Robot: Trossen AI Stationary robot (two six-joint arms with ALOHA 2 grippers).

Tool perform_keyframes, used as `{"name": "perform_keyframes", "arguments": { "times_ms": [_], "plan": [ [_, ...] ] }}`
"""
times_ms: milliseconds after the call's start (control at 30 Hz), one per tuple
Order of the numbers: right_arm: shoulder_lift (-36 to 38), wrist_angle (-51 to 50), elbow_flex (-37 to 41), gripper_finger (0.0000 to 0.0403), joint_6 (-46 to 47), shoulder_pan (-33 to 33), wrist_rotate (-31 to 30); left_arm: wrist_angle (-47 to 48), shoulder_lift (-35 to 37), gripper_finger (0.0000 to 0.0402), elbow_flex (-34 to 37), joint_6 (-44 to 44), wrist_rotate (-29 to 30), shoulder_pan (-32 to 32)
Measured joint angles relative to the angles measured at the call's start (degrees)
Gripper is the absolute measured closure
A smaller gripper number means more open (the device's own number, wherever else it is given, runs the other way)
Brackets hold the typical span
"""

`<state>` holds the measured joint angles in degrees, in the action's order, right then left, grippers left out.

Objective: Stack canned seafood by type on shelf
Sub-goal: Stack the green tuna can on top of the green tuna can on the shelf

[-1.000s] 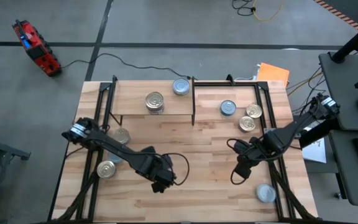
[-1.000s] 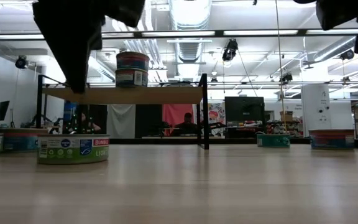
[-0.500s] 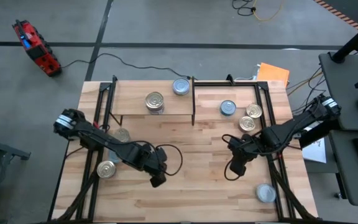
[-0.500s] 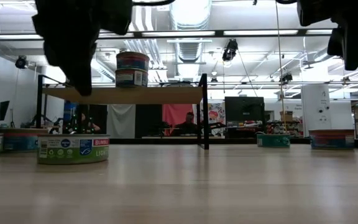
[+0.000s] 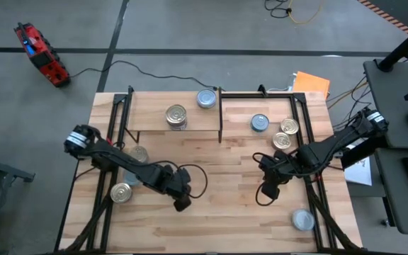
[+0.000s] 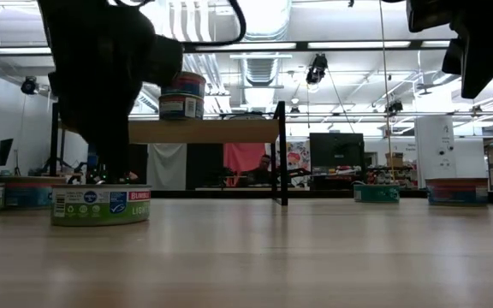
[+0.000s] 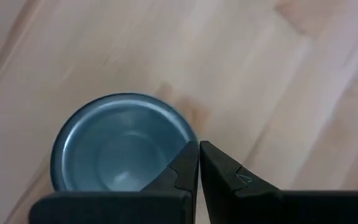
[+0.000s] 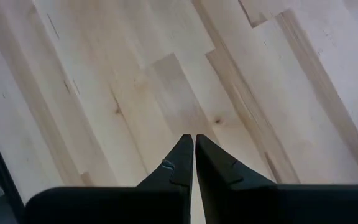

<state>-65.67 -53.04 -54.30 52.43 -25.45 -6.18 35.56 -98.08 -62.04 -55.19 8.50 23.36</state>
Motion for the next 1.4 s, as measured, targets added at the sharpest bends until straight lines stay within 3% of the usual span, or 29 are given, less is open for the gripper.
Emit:
{"name": "perform_keyframes", "arguments": {
  "times_ms": [267,500,733,967,1133,1400],
  "plan": [
    [0.0,0.0,0.0,0.0393,0.03,0.0,-0.01,1.94,-0.25,0.0402,0.45,-1.32,4.6,-1.02],
    [0.0,0.02,0.0,0.0393,0.04,0.0,-0.01,1.05,-1.22,0.0402,0.8,-0.91,4.99,-1.35],
    [0.0,0.09,0.0,0.0393,0.45,0.0,-0.01,-5.65,-2.29,0.0402,0.78,2.58,0.48,-1.01],
    [0.0,0.24,0.0,0.0393,0.5,0.0,0.14,-16.4,-2.39,0.0402,0.79,12.02,-10.22,-0.66],
    [0.0,3.74,0.0,0.0393,0.5,0.0,0.64,-13.72,-2.08,0.0402,-2.06,11.84,-13.18,-0.42],
    [-1.72,17.93,0.0,0.0393,-2.46,0.81,0.79,-3.75,0.14,0.0402,-6.53,10.71,-10.24,1.9]
  ]
}}
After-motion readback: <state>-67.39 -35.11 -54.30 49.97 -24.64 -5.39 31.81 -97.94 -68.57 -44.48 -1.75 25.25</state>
